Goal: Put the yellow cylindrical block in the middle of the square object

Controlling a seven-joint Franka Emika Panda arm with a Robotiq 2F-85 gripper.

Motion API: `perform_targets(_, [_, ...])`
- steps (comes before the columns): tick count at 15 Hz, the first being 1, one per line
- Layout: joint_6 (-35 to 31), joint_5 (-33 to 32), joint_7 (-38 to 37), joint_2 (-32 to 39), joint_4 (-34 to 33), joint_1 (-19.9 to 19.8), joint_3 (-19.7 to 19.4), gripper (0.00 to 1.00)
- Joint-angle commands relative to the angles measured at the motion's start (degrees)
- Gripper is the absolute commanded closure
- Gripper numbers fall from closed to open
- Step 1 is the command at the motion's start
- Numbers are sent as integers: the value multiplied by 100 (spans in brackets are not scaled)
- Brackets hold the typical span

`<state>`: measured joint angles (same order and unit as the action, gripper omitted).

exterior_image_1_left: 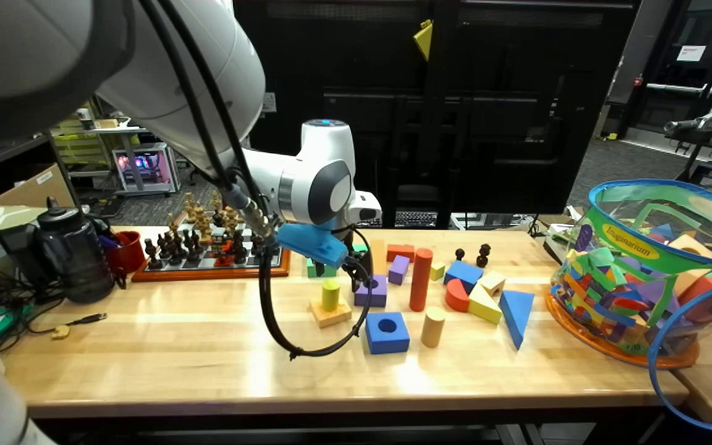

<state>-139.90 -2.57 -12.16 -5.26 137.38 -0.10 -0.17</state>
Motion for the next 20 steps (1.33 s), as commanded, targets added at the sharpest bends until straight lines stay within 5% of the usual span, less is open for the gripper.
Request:
perform_targets(1, [-88, -391, -520, -758, 397, -48, 143, 0])
perform_targets(9, [-141, -810, -1743, -1795, 700, -573, 437, 0])
perform_targets(20, [-611, -1256, -4327, -1668, 426, -1645, 941, 0])
